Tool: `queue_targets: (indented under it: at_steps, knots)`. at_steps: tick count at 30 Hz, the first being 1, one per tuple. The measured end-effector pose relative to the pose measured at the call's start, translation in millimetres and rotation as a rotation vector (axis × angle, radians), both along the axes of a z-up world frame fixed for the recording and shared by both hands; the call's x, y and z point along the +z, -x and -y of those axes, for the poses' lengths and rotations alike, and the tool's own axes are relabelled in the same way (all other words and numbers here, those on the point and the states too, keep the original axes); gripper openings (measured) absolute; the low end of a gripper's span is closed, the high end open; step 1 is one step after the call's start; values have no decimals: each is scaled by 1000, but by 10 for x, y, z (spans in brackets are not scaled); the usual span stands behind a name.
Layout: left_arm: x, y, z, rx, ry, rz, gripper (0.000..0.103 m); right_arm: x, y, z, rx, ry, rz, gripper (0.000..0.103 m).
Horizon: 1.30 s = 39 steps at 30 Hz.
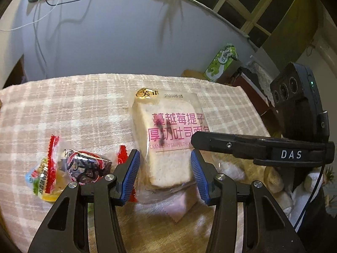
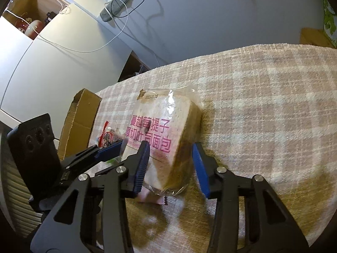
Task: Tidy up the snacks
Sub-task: 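Move both tools to the bagged bread and grasp it with the right tool, then carry the bagged bread with the right tool into the box and release it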
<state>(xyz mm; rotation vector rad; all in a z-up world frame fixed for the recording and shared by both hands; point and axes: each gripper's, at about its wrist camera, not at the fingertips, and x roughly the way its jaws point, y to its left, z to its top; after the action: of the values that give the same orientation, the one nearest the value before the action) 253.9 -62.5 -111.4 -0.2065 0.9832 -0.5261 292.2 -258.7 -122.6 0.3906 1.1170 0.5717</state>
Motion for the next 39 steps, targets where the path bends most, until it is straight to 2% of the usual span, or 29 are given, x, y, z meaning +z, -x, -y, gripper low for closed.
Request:
queue_targets:
  at_steps: [8,17,27,39]
  knots:
    - [43,56,139,-33,-31,29,48,59,-17,-87,1,20,7,41]
    - [209,247,43,-17,-36,83,48,207,92,-196,13,30,35,41]
    - [454,585,-330,50,-48,152,48,492,312,-583,79,39,99,41]
    - [657,901,-936,170,-62,216,48,756,475,-1287,195,38,157,41]
